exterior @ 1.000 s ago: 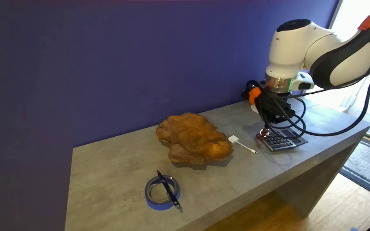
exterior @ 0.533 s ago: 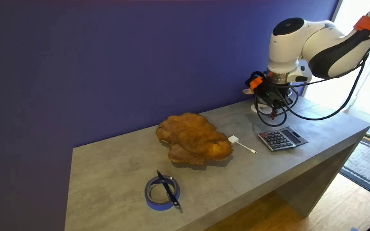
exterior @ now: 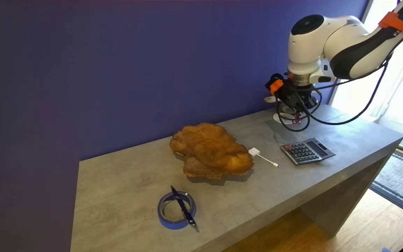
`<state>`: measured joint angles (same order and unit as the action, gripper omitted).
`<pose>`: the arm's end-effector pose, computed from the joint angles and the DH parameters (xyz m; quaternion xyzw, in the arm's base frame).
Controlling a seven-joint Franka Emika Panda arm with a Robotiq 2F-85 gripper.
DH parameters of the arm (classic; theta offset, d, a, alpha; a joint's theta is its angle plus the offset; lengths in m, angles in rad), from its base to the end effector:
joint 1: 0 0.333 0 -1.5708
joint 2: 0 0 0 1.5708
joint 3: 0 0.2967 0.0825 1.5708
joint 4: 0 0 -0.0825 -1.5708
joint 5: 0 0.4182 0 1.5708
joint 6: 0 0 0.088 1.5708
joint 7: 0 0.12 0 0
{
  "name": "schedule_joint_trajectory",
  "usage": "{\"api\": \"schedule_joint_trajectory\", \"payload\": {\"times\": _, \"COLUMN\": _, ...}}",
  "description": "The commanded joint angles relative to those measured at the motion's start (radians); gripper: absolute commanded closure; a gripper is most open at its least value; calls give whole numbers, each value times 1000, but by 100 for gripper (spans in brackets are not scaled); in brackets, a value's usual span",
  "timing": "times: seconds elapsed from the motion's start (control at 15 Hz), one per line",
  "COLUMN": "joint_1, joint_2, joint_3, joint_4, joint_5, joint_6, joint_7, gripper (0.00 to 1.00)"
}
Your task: Remove the object from the wooden plate and put it on the table on the white circular object
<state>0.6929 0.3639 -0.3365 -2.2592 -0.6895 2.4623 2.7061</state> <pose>0.5070 0.1712 0.1387 0.6165 -0.7426 0.2455 0.0902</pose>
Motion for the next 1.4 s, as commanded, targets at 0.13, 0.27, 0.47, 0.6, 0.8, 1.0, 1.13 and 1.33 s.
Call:
{"api": "schedule_joint_trajectory", "payload": {"times": 0.13, "joint_1": -98, "joint_2": -11, "joint_3": 101, "joint_4": 7, "joint_5": -45, "joint_6": -23, "joint_7": 29, "gripper": 97}}
{"api": "schedule_joint_trajectory", "payload": {"times": 0.27, "joint_1": -98, "joint_2": -11, "joint_3": 101, "joint_4": 7, "joint_5": -45, "joint_6": -23, "joint_7": 28, "gripper": 97}}
{"api": "schedule_joint_trajectory", "payload": {"times": 0.47, "joint_1": -104, "joint_2": -16, "joint_3": 99, "joint_4": 2, "joint_5": -77, "joint_6": -20, "joint_7": 58, "gripper": 99}}
{"api": "schedule_joint_trajectory", "payload": {"times": 0.6, "joint_1": -10, "joint_2": -13, "joint_3": -17, "joint_4": 7, "joint_5": -52, "joint_6": -4, "joint_7": 10, "gripper": 99}}
{"api": "schedule_joint_trajectory", "payload": {"times": 0.8, "joint_1": 50, "joint_2": 6, "joint_3": -113, "joint_4": 45, "joint_5": -97, "joint_6": -19, "joint_7": 11, "gripper": 99}}
{"api": "schedule_joint_trajectory", "payload": {"times": 1.0, "joint_1": 76, "joint_2": 34, "joint_3": -149, "joint_4": 75, "joint_5": -116, "joint_6": 15, "joint_7": 10, "gripper": 99}}
{"api": "schedule_joint_trajectory", "payload": {"times": 1.13, "joint_1": 54, "joint_2": 51, "joint_3": -116, "joint_4": 92, "joint_5": -154, "joint_6": 23, "joint_7": 36, "gripper": 99}}
{"api": "schedule_joint_trajectory", "payload": {"times": 1.33, "joint_1": 62, "joint_2": 92, "joint_3": -123, "joint_4": 133, "joint_5": -144, "joint_6": 34, "joint_7": 10, "gripper": 99}}
